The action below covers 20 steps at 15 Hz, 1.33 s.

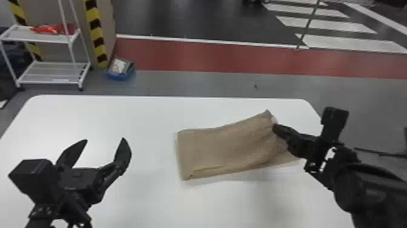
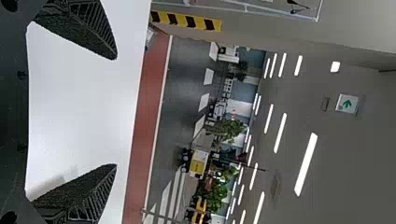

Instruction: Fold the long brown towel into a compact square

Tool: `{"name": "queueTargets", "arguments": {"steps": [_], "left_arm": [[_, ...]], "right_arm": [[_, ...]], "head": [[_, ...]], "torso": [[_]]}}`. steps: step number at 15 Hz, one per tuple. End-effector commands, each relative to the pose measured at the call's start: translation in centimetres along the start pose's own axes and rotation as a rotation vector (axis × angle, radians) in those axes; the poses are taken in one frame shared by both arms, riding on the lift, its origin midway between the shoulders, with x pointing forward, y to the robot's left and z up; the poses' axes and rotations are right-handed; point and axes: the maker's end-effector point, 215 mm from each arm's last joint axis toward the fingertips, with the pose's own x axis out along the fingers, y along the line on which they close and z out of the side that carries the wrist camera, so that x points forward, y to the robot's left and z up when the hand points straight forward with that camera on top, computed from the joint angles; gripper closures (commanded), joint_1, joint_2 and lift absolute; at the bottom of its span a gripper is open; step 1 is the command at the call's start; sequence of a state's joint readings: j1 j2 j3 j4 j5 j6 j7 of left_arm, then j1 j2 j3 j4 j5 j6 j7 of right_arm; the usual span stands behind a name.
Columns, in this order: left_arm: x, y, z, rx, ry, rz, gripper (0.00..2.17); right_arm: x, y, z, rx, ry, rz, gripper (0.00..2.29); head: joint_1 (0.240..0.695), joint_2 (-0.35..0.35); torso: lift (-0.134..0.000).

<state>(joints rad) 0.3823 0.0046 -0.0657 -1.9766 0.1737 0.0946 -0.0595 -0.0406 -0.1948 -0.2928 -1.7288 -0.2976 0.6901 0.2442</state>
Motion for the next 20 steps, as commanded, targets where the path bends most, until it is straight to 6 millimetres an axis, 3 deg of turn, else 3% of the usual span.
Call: {"name": "queueTargets", "arguments": {"steps": [1,4,8,9,12,13,14,15,20], "left_arm": [[0.1,0.1,-0.2,-0.013,0.003,0.003,0.05],[0.2,-0.1,-0.5,-0.014,0.006,-0.003,0.05],[-0.1,0.8,-0.7,-0.014,0.011,0.013,0.05],[-0.1,0.7,-0.8,-0.014,0.013,0.012,0.05],[0.0,0.7,-0.9,-0.017,0.012,0.009,0.05],[0.1,0.8,-1.0,-0.017,0.014,0.010,0.05],[0.2,0.7,-1.1,-0.019,0.016,0.007,0.05],[0.2,0.4,-1.2,-0.020,0.016,0.003,0.05],[-0.3,1.1,-1.3,-0.029,0.019,0.014,0.05]], "right_arm": [[0.1,-2.6,0.7,0.026,0.004,-0.040,1.02],[3.0,-2.4,-3.4,0.007,0.068,-0.038,1.02],[2.5,-2.3,-2.2,0.012,0.043,-0.034,1.02],[1.8,-2.4,-1.0,0.015,0.020,-0.033,1.02],[0.3,-5.9,2.4,0.061,-0.024,-0.080,1.02],[0.5,-6.3,0.1,0.051,0.067,-0.080,0.82],[1.0,-6.1,-1.4,0.043,0.096,-0.075,0.25],[1.3,-6.3,-2.9,0.056,0.116,-0.082,0.00],[0.6,-9.5,-1.9,0.031,0.122,-0.129,0.08]], "head": [[0.695,-0.193],[0.695,-0.221],[0.695,-0.213],[0.695,-0.208],[0.695,-0.215],[0.695,-0.227],[0.695,-0.240],[0.695,-0.251],[0.695,-0.257]], "torso": [[-0.102],[-0.102],[-0.102],[-0.102],[-0.102],[-0.102],[-0.102],[-0.102],[-0.102]]}}
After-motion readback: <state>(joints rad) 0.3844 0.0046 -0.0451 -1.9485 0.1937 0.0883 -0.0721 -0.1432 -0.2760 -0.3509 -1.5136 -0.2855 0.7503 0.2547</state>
